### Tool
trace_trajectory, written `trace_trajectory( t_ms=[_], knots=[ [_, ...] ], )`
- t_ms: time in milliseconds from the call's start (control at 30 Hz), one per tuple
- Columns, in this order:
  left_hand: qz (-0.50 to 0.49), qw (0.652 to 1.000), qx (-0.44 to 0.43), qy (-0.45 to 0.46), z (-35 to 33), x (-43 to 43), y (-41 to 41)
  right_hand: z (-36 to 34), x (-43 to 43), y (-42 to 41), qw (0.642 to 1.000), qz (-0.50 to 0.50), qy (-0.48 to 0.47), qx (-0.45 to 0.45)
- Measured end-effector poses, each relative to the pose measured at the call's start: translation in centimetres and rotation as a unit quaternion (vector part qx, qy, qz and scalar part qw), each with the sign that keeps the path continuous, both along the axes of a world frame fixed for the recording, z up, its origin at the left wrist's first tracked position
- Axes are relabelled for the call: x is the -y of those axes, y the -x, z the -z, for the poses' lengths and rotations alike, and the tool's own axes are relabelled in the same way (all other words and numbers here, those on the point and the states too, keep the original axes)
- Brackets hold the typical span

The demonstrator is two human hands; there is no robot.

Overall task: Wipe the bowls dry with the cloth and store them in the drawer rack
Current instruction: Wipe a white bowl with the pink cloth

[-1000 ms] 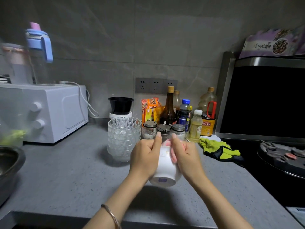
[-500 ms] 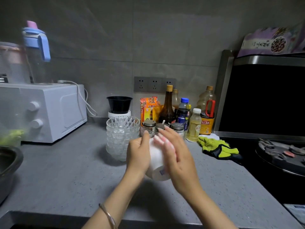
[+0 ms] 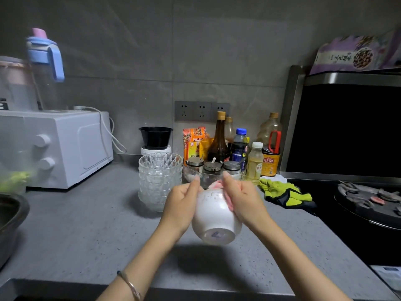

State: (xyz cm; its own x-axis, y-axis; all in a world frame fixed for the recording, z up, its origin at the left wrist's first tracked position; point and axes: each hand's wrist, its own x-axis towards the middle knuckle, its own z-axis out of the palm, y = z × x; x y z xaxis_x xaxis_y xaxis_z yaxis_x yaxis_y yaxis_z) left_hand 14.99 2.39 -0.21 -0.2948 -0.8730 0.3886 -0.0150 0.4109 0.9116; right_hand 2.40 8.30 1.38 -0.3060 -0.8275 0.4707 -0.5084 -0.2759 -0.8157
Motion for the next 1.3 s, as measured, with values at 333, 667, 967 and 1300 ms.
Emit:
trace_trajectory(
  t_ms=[333, 667, 967, 1300],
  knots=[
    [-0.065, 0.965, -0.202, -0.155, -0.3, -0.7, 0.2, 3.6, -0.7, -1.8, 0.98, -0.071, 0.135, 0.126],
    [-0.068, 0.976, -0.162, -0.127, -0.3, -1.0, 0.5, 3.1, -0.7, -2.3, 0.978, 0.02, 0.179, -0.109],
    [-0.011, 0.932, -0.283, -0.227, 1.6, -1.0, 0.6, 1.5, -0.8, -1.3, 0.973, -0.075, 0.041, 0.215],
    [0.003, 0.998, 0.023, 0.06, 0.6, -0.4, 0.8, 0.5, -0.3, -0.4, 0.998, 0.003, 0.058, 0.017]
  ],
)
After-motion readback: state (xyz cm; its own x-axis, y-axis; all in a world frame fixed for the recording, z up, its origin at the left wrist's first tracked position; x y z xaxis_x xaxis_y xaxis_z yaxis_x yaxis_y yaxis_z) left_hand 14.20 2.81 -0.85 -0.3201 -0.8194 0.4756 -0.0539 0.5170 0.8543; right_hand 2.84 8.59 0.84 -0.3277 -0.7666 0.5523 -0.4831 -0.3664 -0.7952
